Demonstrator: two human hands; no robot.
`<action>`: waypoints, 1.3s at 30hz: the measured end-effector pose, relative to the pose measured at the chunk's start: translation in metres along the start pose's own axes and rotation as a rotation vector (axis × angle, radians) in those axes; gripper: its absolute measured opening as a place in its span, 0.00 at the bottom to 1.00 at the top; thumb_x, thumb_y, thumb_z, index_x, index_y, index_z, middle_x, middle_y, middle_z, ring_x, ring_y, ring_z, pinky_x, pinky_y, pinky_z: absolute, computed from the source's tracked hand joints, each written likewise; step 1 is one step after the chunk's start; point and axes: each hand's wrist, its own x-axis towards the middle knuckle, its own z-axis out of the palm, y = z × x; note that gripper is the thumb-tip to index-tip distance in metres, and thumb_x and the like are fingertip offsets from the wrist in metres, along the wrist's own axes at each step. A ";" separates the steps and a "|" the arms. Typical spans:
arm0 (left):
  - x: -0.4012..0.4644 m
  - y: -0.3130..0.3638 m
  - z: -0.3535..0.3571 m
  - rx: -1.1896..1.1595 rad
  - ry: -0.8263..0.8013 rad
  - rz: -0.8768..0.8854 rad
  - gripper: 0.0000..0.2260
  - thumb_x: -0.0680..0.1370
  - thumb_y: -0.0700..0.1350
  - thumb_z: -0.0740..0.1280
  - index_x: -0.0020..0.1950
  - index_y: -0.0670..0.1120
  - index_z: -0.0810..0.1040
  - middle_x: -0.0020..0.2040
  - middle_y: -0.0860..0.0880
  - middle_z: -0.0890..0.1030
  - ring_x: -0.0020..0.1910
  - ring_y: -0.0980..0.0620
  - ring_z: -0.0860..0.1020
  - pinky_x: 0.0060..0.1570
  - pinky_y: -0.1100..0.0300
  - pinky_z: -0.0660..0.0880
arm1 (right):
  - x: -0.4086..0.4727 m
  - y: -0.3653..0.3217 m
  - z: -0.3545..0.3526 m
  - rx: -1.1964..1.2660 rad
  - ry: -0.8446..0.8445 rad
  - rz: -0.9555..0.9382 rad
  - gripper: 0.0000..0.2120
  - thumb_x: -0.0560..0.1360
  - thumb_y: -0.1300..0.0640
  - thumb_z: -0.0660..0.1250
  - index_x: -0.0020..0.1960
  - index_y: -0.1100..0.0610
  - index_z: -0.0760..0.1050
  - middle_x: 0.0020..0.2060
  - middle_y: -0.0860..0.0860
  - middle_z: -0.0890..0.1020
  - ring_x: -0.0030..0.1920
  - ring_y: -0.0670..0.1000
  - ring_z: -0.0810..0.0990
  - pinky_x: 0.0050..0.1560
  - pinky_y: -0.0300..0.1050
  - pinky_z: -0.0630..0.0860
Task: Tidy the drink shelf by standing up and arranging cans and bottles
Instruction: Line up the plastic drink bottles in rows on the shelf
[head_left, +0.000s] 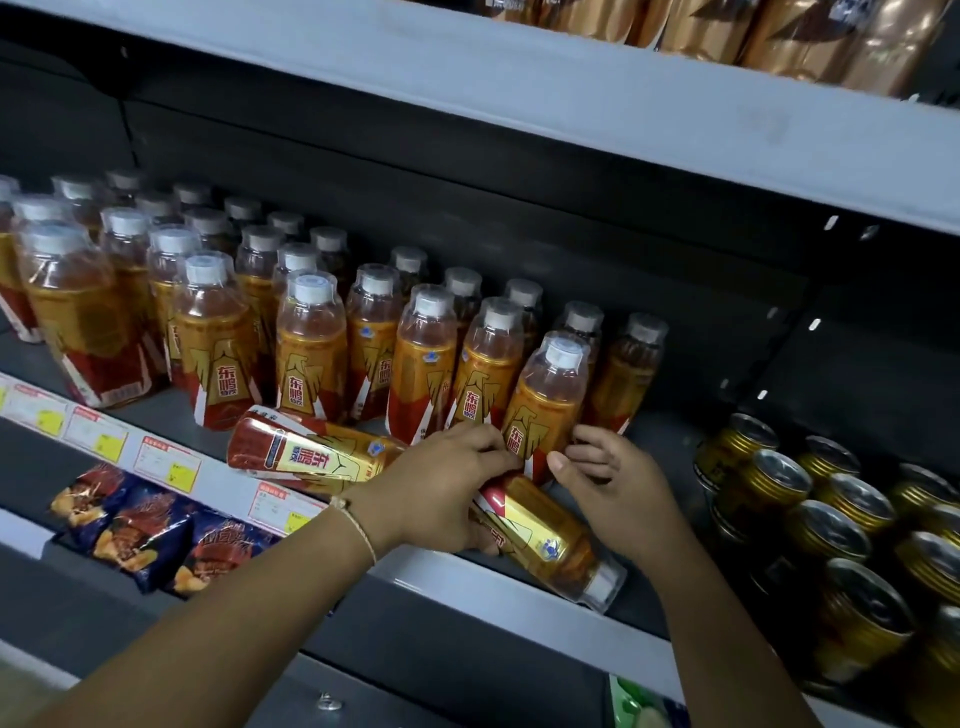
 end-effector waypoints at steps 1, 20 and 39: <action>-0.001 -0.001 0.002 -0.005 0.009 0.000 0.40 0.65 0.61 0.76 0.73 0.51 0.68 0.64 0.53 0.70 0.64 0.52 0.67 0.64 0.56 0.69 | -0.006 0.002 0.000 0.000 -0.052 0.023 0.32 0.74 0.47 0.75 0.75 0.50 0.69 0.63 0.45 0.79 0.59 0.41 0.78 0.52 0.37 0.76; -0.010 -0.004 -0.001 -0.179 0.088 -0.081 0.43 0.67 0.65 0.74 0.76 0.51 0.63 0.70 0.52 0.69 0.67 0.51 0.69 0.63 0.60 0.68 | -0.046 -0.024 -0.021 -0.039 0.012 0.009 0.40 0.54 0.48 0.86 0.61 0.35 0.72 0.46 0.39 0.85 0.47 0.37 0.84 0.43 0.37 0.81; -0.017 0.009 0.001 -0.327 0.142 -0.185 0.27 0.68 0.68 0.70 0.58 0.51 0.75 0.51 0.54 0.79 0.48 0.55 0.77 0.49 0.61 0.77 | -0.036 -0.061 0.022 0.273 0.286 -0.141 0.28 0.64 0.59 0.83 0.62 0.53 0.78 0.51 0.46 0.87 0.51 0.47 0.87 0.47 0.45 0.84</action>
